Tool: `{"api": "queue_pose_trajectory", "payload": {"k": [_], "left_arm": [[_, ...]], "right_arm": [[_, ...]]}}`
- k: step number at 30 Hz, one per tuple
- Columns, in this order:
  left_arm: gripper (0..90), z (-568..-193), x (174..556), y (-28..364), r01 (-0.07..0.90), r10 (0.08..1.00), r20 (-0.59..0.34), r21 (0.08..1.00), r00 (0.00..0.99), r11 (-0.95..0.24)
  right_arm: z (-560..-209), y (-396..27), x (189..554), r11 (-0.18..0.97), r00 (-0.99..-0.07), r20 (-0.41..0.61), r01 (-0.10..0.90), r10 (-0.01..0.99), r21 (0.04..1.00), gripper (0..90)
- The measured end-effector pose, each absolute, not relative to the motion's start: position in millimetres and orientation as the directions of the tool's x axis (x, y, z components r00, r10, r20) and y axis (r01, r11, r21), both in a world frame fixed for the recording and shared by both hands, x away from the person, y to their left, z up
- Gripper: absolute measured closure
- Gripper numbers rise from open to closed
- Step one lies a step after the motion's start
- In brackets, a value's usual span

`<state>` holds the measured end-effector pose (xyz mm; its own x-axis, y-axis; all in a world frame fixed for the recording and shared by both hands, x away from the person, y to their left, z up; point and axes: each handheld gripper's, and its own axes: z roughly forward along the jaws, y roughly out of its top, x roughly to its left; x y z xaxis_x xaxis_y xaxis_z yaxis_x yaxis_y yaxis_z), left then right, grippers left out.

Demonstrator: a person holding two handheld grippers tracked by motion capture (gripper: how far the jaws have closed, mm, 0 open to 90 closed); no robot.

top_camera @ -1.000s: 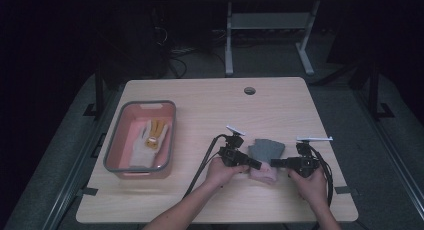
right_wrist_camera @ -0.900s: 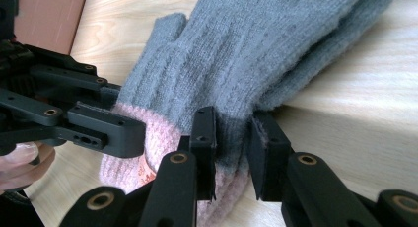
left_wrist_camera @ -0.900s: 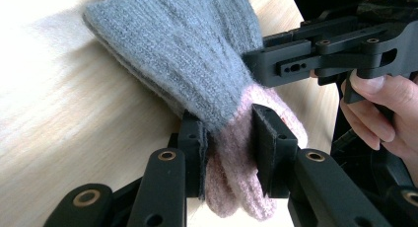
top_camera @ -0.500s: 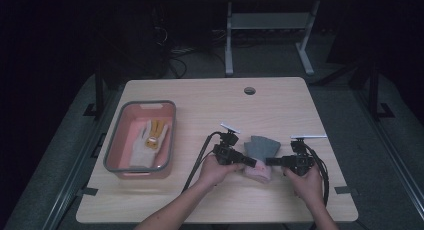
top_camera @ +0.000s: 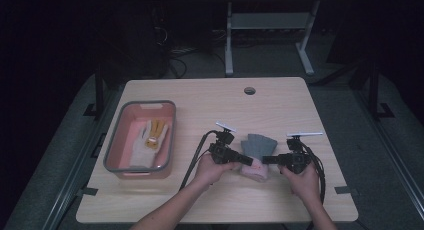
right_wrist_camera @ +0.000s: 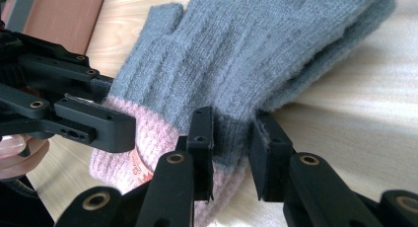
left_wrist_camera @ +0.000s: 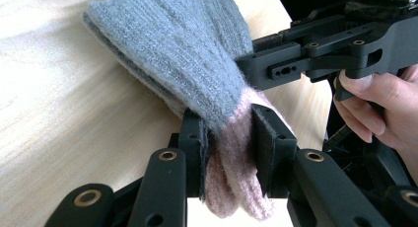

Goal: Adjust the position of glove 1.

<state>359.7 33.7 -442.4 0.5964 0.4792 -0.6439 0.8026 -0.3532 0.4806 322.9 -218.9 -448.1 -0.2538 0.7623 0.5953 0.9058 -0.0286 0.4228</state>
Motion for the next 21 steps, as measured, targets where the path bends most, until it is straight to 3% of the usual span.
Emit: {"api": "queue_pose_trajectory", "payload": {"k": [21], "left_arm": [[69.1,-425,362,56,0.794,0.473,-0.639,0.518,0.606,-0.318]], "right_arm": [[-433,-205,331,-0.034,-0.278,0.619,0.896,0.735,0.443,72.1]]}}
